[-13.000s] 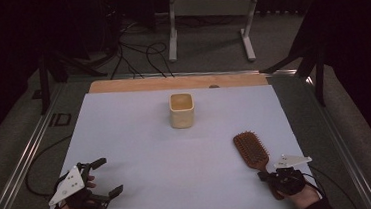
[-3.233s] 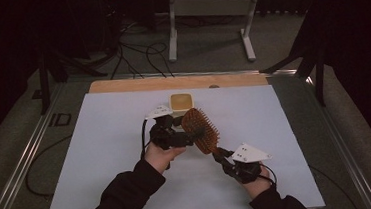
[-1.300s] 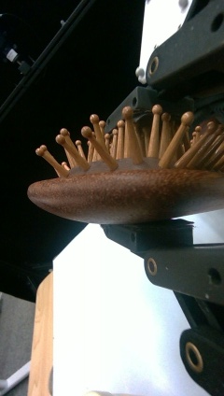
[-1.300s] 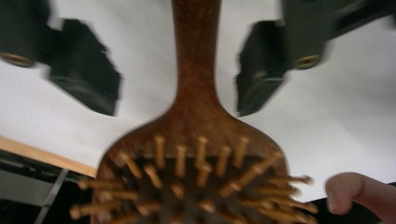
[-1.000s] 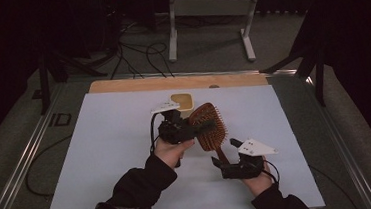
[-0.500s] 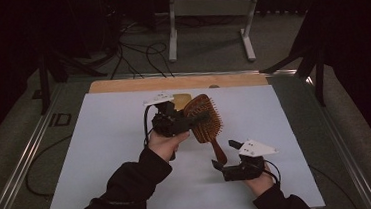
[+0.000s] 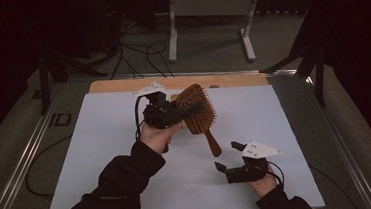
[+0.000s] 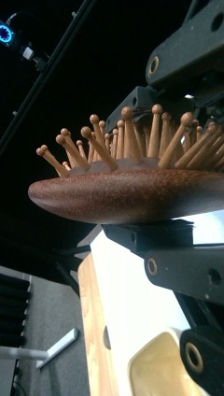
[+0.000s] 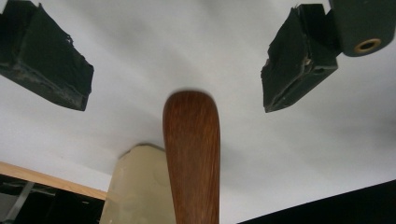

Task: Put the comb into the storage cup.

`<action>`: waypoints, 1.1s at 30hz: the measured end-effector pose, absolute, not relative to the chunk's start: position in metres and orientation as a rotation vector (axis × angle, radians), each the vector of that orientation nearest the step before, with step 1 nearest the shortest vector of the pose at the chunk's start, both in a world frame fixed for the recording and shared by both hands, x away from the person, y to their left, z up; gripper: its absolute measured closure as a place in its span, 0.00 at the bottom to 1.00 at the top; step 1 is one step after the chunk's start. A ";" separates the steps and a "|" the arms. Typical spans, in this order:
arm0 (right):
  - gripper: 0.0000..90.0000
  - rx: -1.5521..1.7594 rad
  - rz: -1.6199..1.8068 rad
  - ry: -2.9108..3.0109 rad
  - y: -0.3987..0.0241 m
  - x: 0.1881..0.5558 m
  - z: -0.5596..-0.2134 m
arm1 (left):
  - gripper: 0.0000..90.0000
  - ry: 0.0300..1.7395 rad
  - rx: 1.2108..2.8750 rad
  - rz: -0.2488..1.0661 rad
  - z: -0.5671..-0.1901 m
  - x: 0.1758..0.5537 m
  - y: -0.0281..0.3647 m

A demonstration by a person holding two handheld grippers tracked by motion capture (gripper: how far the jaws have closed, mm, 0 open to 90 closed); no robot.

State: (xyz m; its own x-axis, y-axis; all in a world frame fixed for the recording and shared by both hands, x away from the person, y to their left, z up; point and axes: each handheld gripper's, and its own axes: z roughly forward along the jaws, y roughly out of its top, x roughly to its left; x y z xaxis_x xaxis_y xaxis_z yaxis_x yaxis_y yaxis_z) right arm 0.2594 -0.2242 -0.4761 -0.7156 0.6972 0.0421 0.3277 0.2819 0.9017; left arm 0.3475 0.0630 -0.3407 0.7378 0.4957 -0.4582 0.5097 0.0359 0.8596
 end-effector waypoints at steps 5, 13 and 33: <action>0.10 0.925 1.402 2.192 -0.227 0.258 -0.475 | 0.59 0.844 1.585 0.000 -0.335 0.352 0.068; 0.10 0.927 1.413 2.199 -0.231 0.256 -0.476 | 0.59 0.862 1.569 0.026 -0.324 0.362 0.078; 0.10 0.922 1.402 2.201 -0.238 0.251 -0.477 | 0.59 0.916 1.515 0.111 -0.304 0.382 0.100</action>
